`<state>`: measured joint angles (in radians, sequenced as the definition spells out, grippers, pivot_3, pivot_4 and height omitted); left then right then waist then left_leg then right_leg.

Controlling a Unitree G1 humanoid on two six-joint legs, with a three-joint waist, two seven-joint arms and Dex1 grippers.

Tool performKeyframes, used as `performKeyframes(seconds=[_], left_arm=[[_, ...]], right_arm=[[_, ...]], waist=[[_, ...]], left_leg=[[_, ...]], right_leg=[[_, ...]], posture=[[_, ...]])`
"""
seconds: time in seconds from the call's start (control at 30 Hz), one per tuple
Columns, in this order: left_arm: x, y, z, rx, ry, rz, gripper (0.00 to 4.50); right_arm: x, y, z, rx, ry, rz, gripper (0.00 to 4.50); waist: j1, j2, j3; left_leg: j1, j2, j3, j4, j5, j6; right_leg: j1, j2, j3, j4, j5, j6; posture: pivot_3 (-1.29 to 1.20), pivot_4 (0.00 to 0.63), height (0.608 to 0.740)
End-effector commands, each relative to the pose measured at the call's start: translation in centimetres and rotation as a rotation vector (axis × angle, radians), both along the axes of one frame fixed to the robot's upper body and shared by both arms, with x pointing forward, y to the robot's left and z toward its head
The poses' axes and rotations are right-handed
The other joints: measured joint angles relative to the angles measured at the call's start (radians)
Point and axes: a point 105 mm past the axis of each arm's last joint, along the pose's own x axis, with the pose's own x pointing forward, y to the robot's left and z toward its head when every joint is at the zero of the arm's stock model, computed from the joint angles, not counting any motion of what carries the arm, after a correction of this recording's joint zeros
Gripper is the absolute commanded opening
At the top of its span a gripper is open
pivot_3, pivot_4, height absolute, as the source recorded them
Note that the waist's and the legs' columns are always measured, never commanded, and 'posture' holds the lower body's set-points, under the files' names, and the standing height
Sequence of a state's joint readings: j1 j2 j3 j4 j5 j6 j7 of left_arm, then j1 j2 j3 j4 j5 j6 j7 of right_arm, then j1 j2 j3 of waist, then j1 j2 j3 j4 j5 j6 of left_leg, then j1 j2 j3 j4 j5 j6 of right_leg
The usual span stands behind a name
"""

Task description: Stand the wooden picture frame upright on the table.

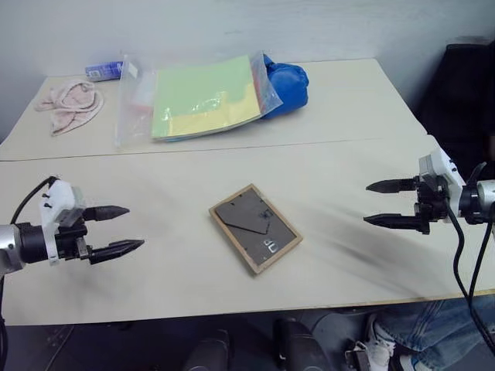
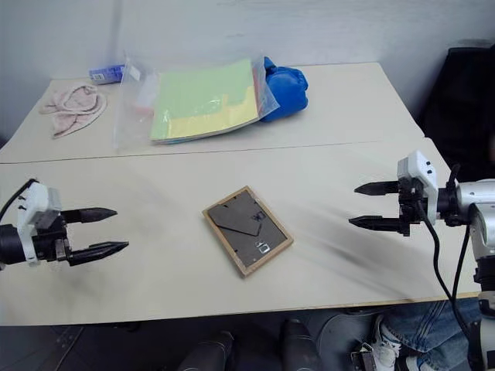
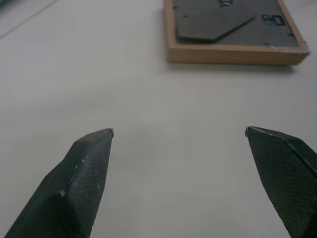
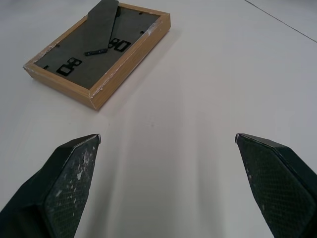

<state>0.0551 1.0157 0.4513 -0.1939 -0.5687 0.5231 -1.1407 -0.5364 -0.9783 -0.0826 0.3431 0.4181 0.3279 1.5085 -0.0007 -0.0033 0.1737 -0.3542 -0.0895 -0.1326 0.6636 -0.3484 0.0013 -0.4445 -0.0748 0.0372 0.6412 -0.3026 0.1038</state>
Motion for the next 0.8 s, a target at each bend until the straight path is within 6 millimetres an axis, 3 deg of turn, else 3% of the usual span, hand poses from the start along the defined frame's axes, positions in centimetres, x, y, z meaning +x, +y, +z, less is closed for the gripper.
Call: performKeyframes(seconds=[0.03,0.27,0.37,0.47,0.7,0.8], left_arm=[[-0.3,-0.4,0.3,0.033,-0.023,-0.015,4.5],[-0.4,-0.9,0.0,0.009,-0.021,0.0,4.5],[-0.8,-2.2,-1.4,0.063,0.012,-0.092,4.31],[-0.7,-3.0,-3.2,0.137,0.055,-0.164,3.64],[2.4,-5.3,-4.5,0.191,0.015,-0.261,1.34],[3.6,-6.6,-5.0,0.196,0.005,-0.314,0.4]], right_arm=[[-0.2,0.8,1.2,0.026,-0.041,0.027,4.48],[-0.1,1.1,0.5,0.0,-0.059,0.004,4.48],[0.6,2.6,0.1,-0.031,-0.103,0.029,4.31],[0.9,4.9,-0.8,-0.06,-0.13,0.095,3.61],[2.3,9.3,-3.7,-0.11,-0.183,0.186,1.09],[2.9,10.1,-4.4,-0.136,-0.2,0.196,0.04]], waist=[[0.0,0.0,0.0],[0.001,0.0,0.0],[-0.001,0.0,0.0],[-0.003,0.0,0.0],[0.004,0.0,0.0],[0.002,0.0,0.0]], left_leg=[[0.0,0.0,0.0,0.0,0.0,0.0],[0.0,0.0,0.001,0.0,0.0,0.0],[0.001,0.0,0.001,0.001,0.0,0.0],[0.001,0.0,0.002,0.0,0.0,-0.001],[0.001,0.0,0.003,0.002,-0.001,-0.001],[0.0,-0.001,0.003,0.002,-0.001,0.0]], right_leg=[[0.0,0.0,0.0,0.0,0.0,0.0],[0.0,0.0,0.001,0.001,0.0,0.0],[0.0,0.0,0.001,0.001,0.0,0.0],[-0.001,0.001,0.001,0.001,0.0,0.0],[-0.001,0.001,-0.001,0.003,0.0,0.001],[-0.001,0.001,-0.003,0.002,0.001,0.001]], posture=[[0.0,0.15,0.74],[0.0,0.15,0.74],[0.0,0.15,0.74],[0.0,0.15,0.74],[0.0,0.15,0.74],[0.0,0.15,0.74]])
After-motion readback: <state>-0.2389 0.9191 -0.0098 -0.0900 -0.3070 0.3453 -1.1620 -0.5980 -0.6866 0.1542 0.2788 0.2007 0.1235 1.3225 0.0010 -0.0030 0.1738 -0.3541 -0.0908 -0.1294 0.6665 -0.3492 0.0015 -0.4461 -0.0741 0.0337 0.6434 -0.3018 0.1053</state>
